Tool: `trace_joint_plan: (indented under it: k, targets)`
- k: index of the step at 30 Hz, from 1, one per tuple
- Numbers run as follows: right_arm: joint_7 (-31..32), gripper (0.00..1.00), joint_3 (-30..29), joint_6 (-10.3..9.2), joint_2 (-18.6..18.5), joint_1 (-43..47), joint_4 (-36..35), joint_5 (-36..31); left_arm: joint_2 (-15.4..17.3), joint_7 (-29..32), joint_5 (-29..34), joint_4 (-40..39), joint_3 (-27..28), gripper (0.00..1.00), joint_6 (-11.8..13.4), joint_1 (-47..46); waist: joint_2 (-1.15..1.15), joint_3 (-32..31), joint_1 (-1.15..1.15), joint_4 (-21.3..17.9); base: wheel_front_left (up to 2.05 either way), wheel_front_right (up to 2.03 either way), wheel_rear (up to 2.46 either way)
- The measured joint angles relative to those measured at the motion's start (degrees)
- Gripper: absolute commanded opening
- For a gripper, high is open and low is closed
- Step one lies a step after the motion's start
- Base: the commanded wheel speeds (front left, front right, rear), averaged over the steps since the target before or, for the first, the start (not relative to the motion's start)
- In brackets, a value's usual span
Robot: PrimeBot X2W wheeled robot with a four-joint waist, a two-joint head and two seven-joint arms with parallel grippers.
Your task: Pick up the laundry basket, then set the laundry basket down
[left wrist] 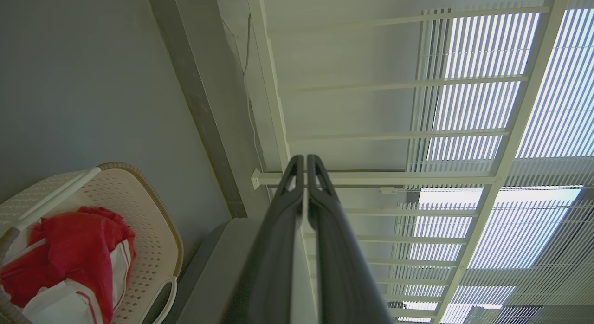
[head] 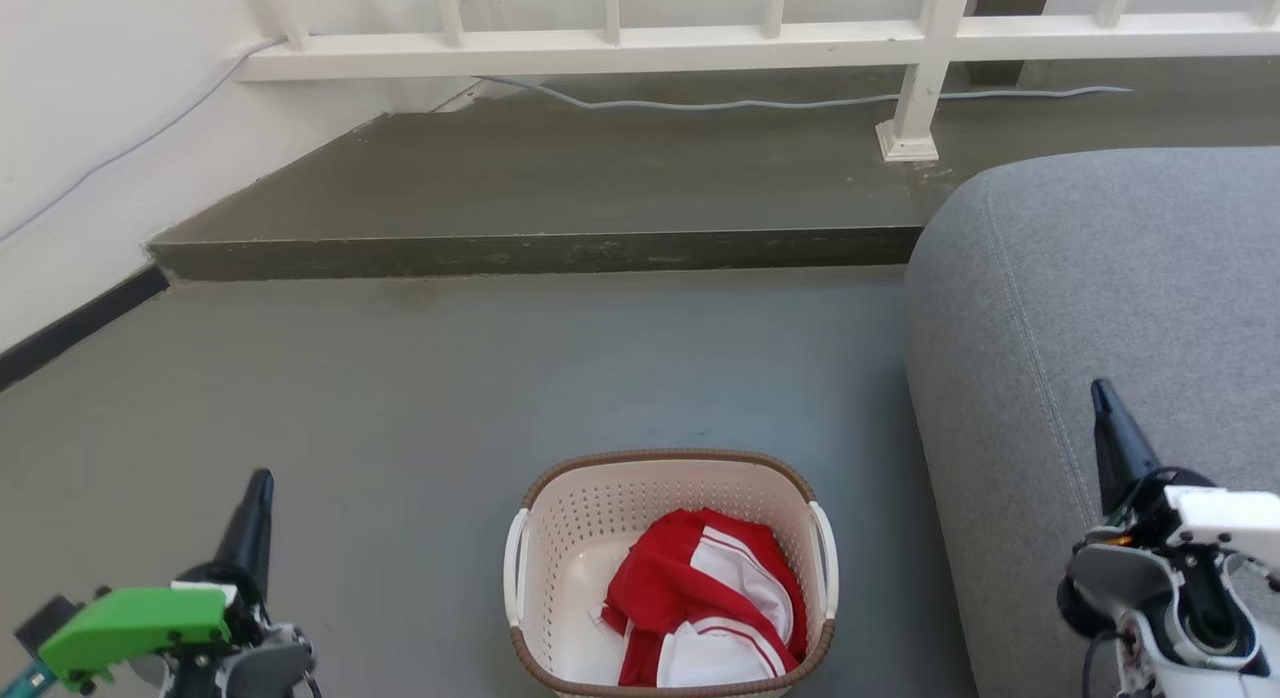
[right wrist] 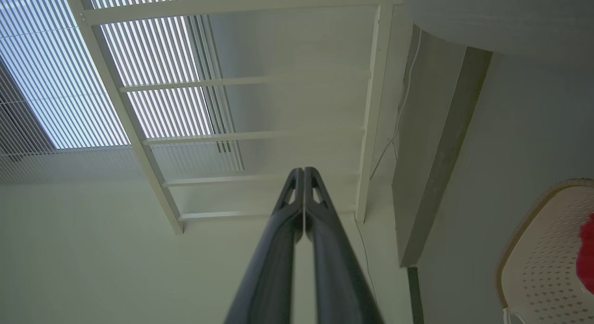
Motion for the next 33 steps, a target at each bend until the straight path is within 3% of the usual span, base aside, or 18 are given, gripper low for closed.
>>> trace_joint_plan:
  k: [1,2,18,33]
  targets:
    - [0.0,0.0,0.0,-0.14,0.2,0.2,0.5,0.0,-0.2,0.0,0.0,0.5,0.0,0.0,0.0,0.2,0.0,0.0,0.0,0.0,0.0,0.0,0.0]
    - [0.0,1.0,0.0,-0.27,0.5,0.6,1.1,0.0,-0.5,0.0,0.0,1.1,-0.1,1.0,0.0,0.6,0.0,0.0,0.0,0.0,0.0,0.0,0.0]
    - [-1.5,1.0,2.0,-0.29,1.2,2.3,0.5,-0.6,-1.2,-1.9,1.1,1.1,-1.2,1.0,0.1,1.8,0.0,0.2,0.0,0.1,0.0,0.0,0.0]
    - [-5.1,1.0,5.9,-0.29,0.2,2.2,-2.0,-4.8,0.7,-5.5,8.4,-0.5,-4.9,1.0,0.1,1.8,0.0,0.4,0.0,0.2,0.0,0.0,0.0]
